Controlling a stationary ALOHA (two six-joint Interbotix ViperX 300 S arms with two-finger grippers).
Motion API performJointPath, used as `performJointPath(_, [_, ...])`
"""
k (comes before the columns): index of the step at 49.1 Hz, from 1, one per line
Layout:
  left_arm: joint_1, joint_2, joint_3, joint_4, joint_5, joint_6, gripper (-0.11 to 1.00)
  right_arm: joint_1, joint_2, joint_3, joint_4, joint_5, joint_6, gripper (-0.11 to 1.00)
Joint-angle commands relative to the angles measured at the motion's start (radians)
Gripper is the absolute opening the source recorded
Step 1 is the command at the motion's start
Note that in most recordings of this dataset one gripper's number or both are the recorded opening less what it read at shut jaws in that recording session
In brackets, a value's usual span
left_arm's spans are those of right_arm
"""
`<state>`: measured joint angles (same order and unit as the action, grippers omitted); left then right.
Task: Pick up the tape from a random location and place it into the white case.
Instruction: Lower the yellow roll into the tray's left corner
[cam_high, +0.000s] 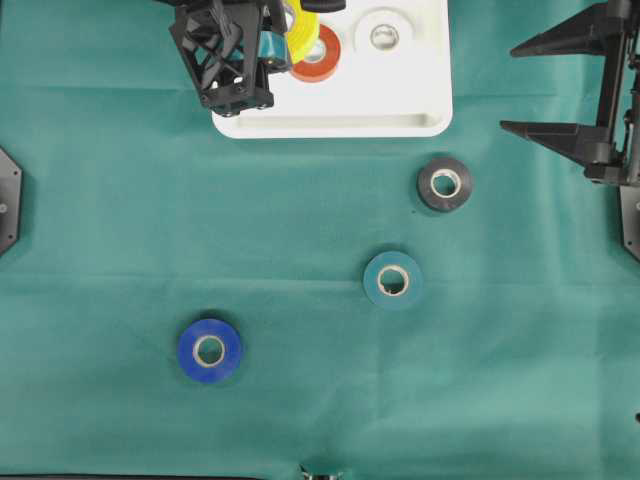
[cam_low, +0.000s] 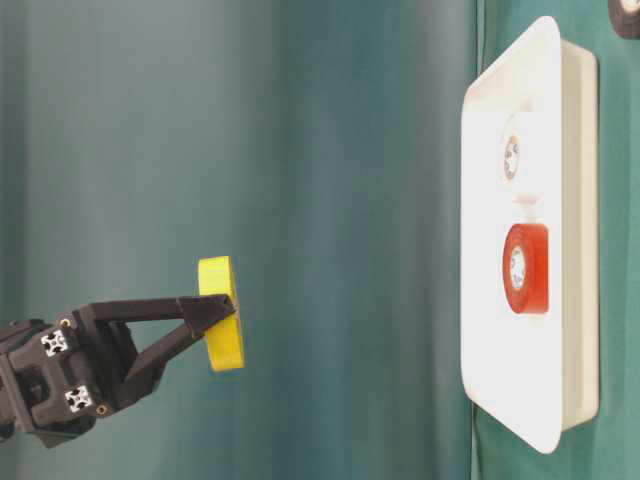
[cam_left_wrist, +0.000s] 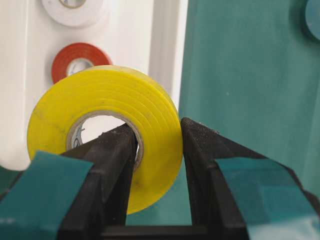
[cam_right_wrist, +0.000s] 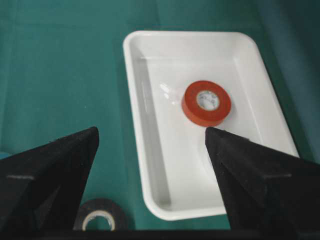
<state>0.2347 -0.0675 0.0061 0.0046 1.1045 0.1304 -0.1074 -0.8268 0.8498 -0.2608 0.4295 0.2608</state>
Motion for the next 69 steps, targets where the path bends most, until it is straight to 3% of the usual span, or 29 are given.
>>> performJointPath(1, [0.005, -0.018, 0.008, -0.002, -0.034, 0.002, 0.24, 0.0, 0.003, -0.012, -0.003, -0.003, -0.002, 0.86])
performJointPath(22, [0.034, -0.014, 0.21, -0.002, -0.239, 0.002, 0.24, -0.002, 0.014, -0.012, -0.003, -0.003, -0.002, 0.86])
performJointPath(33, [0.054, 0.052, 0.302, -0.002, -0.331, 0.002, 0.24, -0.003, 0.018, -0.012, -0.003, -0.006, -0.002, 0.86])
performJointPath(69, [0.101, 0.19, 0.425, -0.006, -0.561, 0.002, 0.24, -0.006, 0.02, -0.009, -0.008, -0.003, -0.003, 0.86])
